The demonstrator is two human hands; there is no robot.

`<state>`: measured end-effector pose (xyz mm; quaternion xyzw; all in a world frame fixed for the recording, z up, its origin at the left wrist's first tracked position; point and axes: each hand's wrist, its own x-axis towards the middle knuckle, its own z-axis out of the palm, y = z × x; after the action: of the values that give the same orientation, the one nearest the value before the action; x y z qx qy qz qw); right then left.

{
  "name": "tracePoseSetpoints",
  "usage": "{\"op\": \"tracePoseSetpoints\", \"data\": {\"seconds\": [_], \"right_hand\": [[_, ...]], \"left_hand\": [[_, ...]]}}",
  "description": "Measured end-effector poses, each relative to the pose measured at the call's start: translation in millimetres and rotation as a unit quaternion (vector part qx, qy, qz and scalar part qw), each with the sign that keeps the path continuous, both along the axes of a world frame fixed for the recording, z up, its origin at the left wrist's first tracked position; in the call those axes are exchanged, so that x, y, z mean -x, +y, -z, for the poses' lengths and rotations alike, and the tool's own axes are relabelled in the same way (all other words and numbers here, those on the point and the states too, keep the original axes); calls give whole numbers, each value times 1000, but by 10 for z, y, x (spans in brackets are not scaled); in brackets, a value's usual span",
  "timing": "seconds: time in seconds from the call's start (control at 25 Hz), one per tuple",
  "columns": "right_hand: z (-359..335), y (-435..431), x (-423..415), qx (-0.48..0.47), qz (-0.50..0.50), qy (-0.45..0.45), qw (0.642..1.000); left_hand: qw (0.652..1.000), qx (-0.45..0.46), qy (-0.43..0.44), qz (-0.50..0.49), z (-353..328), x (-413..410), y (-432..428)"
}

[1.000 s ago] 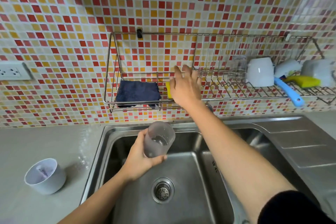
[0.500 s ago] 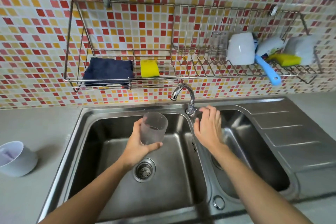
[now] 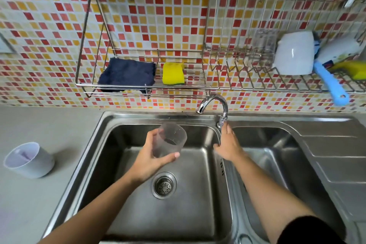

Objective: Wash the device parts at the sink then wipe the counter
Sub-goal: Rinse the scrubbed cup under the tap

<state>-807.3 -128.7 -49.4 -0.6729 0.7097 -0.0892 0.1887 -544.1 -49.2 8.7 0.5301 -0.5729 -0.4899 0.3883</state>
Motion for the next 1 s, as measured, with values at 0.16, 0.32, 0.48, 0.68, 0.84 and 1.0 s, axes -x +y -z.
{"op": "tracePoseSetpoints", "data": {"seconds": [0.16, 0.32, 0.48, 0.68, 0.84, 1.0], "right_hand": [[202, -3, -26, -27, -127, 108, 986], [299, -96, -62, -90, -163, 188, 964], [312, -29, -15, -69, -150, 167, 972], [639, 647, 96, -19, -70, 135, 988], [844, 1038, 45, -44, -9, 120, 992], [905, 1135, 34, -20, 4, 99, 995]], "left_hand": [[1000, -5, -19, -13, 37, 16, -58], [998, -5, -57, -19, 79, 101, -109], [999, 7, -44, -31, 100, 223, -219], [997, -3, -73, 3, 173, 554, -462], [997, -31, -60, 43, 261, 747, -586], [993, -22, -115, 24, 230, 833, -695]]}}
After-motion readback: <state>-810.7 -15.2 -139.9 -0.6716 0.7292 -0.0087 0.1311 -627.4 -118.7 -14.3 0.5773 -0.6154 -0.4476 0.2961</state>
